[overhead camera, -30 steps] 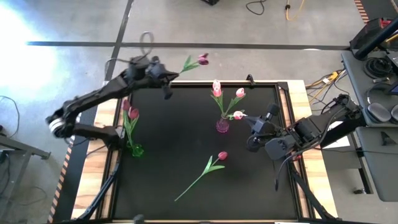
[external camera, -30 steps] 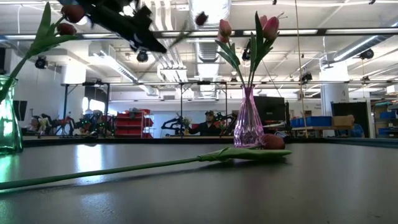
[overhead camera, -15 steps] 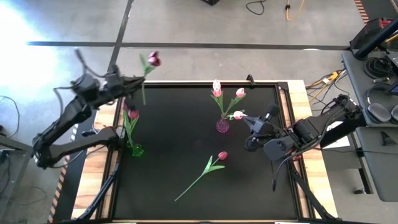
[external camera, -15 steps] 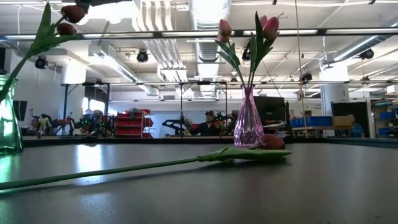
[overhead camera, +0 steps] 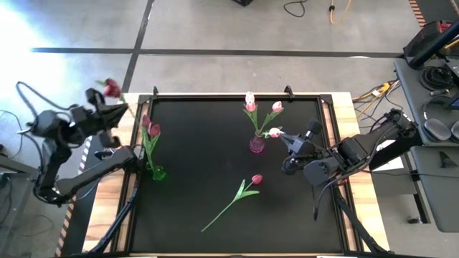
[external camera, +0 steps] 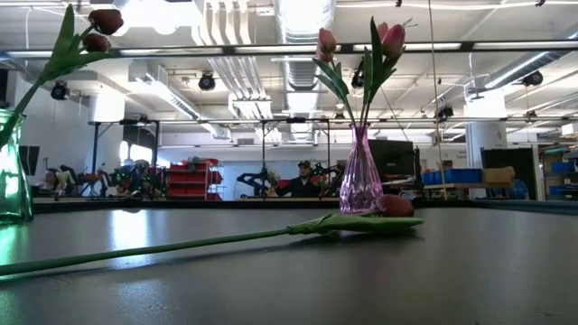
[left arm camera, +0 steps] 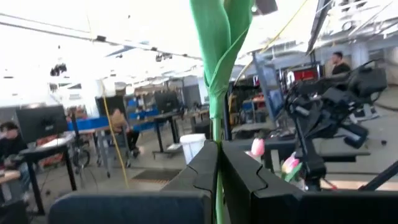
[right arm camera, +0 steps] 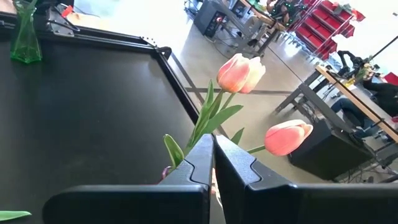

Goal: Sort flowers into vase by color
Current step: Put the red tulip into the green vase

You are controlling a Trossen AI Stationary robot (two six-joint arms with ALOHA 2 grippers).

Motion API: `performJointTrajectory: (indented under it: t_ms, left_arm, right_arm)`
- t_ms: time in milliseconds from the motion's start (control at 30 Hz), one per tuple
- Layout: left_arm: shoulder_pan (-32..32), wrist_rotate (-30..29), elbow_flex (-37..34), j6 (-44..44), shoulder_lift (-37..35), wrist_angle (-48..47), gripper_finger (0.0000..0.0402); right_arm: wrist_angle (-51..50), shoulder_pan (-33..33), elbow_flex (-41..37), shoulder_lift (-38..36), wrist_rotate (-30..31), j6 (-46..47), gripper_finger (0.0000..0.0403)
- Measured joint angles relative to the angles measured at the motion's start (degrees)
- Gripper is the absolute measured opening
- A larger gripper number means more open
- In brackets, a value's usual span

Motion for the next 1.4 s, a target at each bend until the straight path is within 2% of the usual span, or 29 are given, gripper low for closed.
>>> performJointTrajectory:
  t_ms: [133, 233, 333, 467, 600, 733, 867, 967, 1033, 1267, 1400]
  left_arm:
    - [0.0, 0.31, 2.32, -0.83, -3.89, -4.88, 0.0]
    - [0.0, 3.03, 3.75, -2.7, -6.86, -7.21, 0.0]
    - [0.02, 5.63, 3.64, -5.53, -9.89, -7.37, 0.0]
    - [0.29, 6.08, 1.57, -7.12, -13.6, -9.29, 0.0]
    - [1.46, 7.69, -2.59, -7.92, -13.53, -11.73, 0.0]
    - [3.28, 10.89, -9.57, -8.34, -13.58, -6.65, 0.0]
    - [3.35, 14.1, -13.62, -8.5, -13.6, -1.31, 0.0]
    - [3.41, 15.6, -14.11, -8.52, -13.6, -1.66, 0.0]
    - [3.41, 18.61, -13.94, -8.62, -13.6, -1.49, 0.0]
    - [3.41, 23.68, -11.08, -5.4, -13.6, -12.42, 0.0]
    - [3.41, 25.87, -10.8, -2.58, -13.63, -15.26, 0.0]
  right_arm:
    - [0.02, 0.0, -0.01, 0.0, 0.0, 0.04, 0.0009]
    - [0.06, 0.0, -0.01, 0.0, 0.02, 0.07, 0.0009]
    - [0.41, 0.0, -0.02, 0.0, 0.02, 0.07, 0.0009]
    - [1.07, 0.0, -0.03, 0.0, 0.04, -0.02, 0.0009]
    - [1.13, -0.01, -0.05, 0.0, 0.96, -0.04, 0.0009]
    - [1.27, -0.02, -0.18, 0.0, 1.07, 0.0, 0.0009]
    - [1.39, -0.02, -0.41, 0.02, 1.07, 0.06, 0.0009]
    - [1.32, -0.02, -0.53, 0.02, 1.05, 0.12, 0.0009]
    - [1.31, -0.02, -0.55, 0.02, 1.05, 0.4, 0.0009]
    - [1.31, -0.02, -0.6, 0.02, 1.03, 1.18, 0.0009]
    - [1.35, 0.0, -0.6, 0.02, 1.03, 1.54, 0.0009]
